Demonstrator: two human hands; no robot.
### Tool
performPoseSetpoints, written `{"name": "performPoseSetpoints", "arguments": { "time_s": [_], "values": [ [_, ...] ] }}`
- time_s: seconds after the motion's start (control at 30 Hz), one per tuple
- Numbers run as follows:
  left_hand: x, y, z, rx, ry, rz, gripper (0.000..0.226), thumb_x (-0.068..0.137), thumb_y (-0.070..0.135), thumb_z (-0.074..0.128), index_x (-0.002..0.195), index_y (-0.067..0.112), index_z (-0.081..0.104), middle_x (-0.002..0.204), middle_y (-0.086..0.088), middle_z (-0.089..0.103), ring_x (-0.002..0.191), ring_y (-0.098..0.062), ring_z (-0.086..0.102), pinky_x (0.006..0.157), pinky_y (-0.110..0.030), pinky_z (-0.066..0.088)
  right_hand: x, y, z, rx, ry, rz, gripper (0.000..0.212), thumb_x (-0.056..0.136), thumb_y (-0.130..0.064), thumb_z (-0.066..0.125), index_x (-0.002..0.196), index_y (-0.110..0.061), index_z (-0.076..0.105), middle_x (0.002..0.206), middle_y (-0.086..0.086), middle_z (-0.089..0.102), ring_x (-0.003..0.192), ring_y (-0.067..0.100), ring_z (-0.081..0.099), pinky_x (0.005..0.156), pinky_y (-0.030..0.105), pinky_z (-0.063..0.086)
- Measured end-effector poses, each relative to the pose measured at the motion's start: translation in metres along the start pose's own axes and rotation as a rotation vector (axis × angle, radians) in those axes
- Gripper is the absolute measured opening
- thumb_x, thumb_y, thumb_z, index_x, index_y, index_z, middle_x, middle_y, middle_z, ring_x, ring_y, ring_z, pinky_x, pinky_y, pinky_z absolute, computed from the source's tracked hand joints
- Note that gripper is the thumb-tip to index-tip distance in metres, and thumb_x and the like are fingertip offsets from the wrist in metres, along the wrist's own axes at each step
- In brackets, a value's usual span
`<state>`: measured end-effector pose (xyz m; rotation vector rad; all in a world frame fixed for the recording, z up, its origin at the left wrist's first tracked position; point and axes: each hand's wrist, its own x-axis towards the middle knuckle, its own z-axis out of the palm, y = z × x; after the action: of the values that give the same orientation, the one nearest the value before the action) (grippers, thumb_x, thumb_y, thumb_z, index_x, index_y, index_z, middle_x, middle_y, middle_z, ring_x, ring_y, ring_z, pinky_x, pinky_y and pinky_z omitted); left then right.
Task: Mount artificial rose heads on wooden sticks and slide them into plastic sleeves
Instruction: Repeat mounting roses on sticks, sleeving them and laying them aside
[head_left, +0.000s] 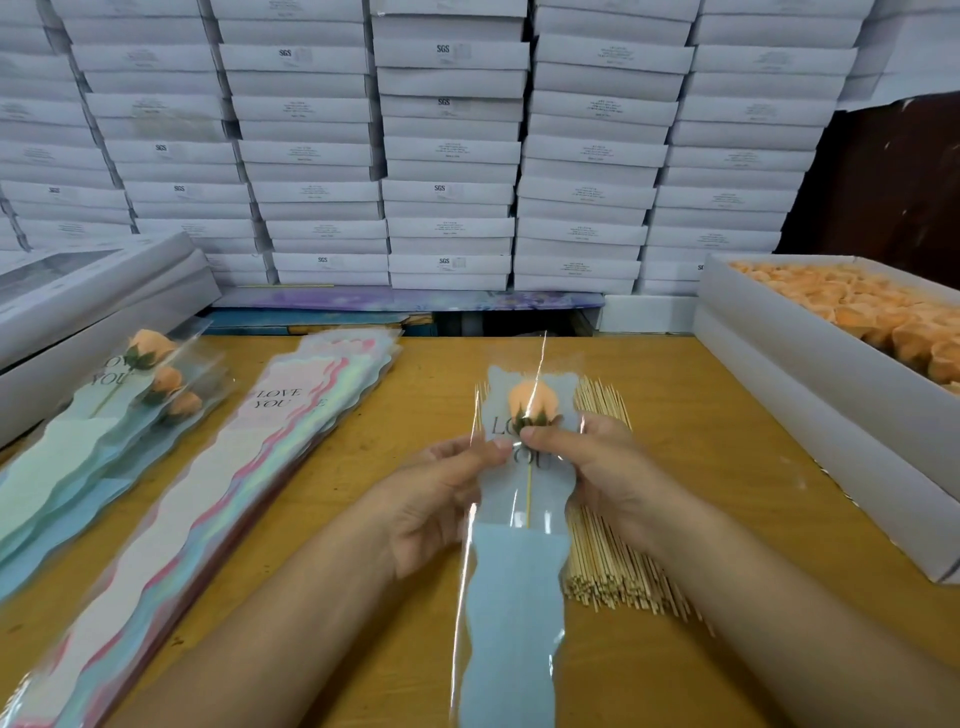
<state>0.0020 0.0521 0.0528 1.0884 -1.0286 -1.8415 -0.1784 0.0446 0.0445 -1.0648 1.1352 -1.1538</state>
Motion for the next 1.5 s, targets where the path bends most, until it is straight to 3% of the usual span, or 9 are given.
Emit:
{"name": "performPoseSetpoints", "arguments": {
  "time_s": [0.17,0.3,0.5,0.67,0.8,1.1,1.23,1.37,1.5],
  "values": [
    [-0.002,-0.007,0.005,0.122,-0.1,-0.094,0.02,0.077,0.018,0.079,0.096,0.012,0.078,0.095,-0.012,0.078,0.075,-0.018,0.076,0.058,-0.026,0.059,0.003,0.0,-0.001,0.073,0.08,-0.037,0.016,0.085,-0.014,0.077,0.1,-0.01,0.072,0.092,0.009,0.078,0.081,0.024,0.076,0.063,0.031,0.059],
    [-0.004,-0.011,0.008,0.178,-0.077,-0.087,0.035,0.083,0.015,0.078,0.115,0.004,0.071,0.101,-0.014,0.077,0.08,-0.021,0.076,0.064,-0.028,0.06,0.004,0.001,-0.001,0.084,0.087,-0.057,0.02,0.084,-0.016,0.077,0.102,-0.009,0.072,0.093,0.01,0.078,0.083,0.027,0.076,0.066,0.033,0.06],
    [-0.006,-0.008,0.008,0.185,-0.042,-0.072,0.011,0.084,0.009,0.076,0.095,0.007,0.076,0.094,-0.016,0.077,0.072,-0.022,0.075,0.06,-0.029,0.059,0.002,0.001,-0.004,0.108,0.012,-0.017,0.016,0.085,-0.015,0.076,0.099,-0.008,0.074,0.094,0.013,0.078,0.08,0.027,0.076,0.064,0.035,0.061],
    [-0.007,-0.006,0.01,0.173,-0.015,-0.078,0.039,0.082,0.011,0.078,0.118,0.001,0.066,0.098,-0.017,0.077,0.077,-0.024,0.075,0.063,-0.031,0.06,0.003,0.002,-0.005,0.121,-0.033,0.042,0.014,0.086,0.0,0.071,0.099,-0.002,0.07,0.097,0.015,0.077,0.086,0.029,0.076,0.067,0.035,0.061],
    [-0.009,-0.005,0.01,0.178,-0.098,-0.096,0.015,0.087,0.005,0.072,0.102,0.007,0.073,0.095,-0.015,0.077,0.076,-0.021,0.075,0.062,-0.028,0.059,0.004,0.001,-0.005,0.14,0.012,0.014,0.017,0.084,0.002,0.072,0.1,-0.004,0.069,0.095,0.014,0.078,0.083,0.03,0.076,0.062,0.032,0.06],
    [-0.007,-0.007,0.01,0.214,-0.112,-0.091,0.023,0.087,-0.005,0.069,0.108,0.005,0.071,0.108,-0.019,0.075,0.09,-0.027,0.074,0.081,-0.037,0.062,0.006,0.001,-0.009,0.168,0.059,0.001,0.024,0.084,0.004,0.071,0.107,-0.002,0.067,0.097,0.014,0.077,0.085,0.031,0.076,0.063,0.032,0.06],
    [-0.007,-0.008,0.008,0.236,-0.101,-0.091,0.021,0.086,-0.005,0.069,0.104,0.006,0.071,0.106,-0.017,0.076,0.088,-0.026,0.075,0.075,-0.034,0.063,0.006,0.002,-0.009,0.163,0.043,0.01,0.024,0.085,0.003,0.07,0.109,-0.001,0.067,0.099,0.014,0.077,0.088,0.031,0.076,0.065,0.034,0.06],
    [-0.005,-0.005,0.007,0.252,-0.088,-0.087,0.025,0.086,-0.005,0.07,0.109,0.004,0.071,0.111,-0.019,0.075,0.095,-0.028,0.073,0.082,-0.037,0.062,0.005,0.0,-0.01,0.178,-0.035,0.019,0.024,0.088,-0.007,0.072,0.111,-0.002,0.068,0.104,0.014,0.077,0.092,0.029,0.075,0.069,0.032,0.061],
    [0.0,0.011,-0.003,0.264,-0.038,-0.073,0.031,0.084,-0.006,0.069,0.115,0.001,0.069,0.108,-0.019,0.075,0.087,-0.026,0.074,0.078,-0.036,0.062,0.003,-0.004,-0.014,0.176,-0.102,0.05,0.039,0.09,-0.037,0.068,0.117,-0.009,0.067,0.105,0.011,0.075,0.087,0.025,0.074,0.068,0.031,0.061]
  ]
}}
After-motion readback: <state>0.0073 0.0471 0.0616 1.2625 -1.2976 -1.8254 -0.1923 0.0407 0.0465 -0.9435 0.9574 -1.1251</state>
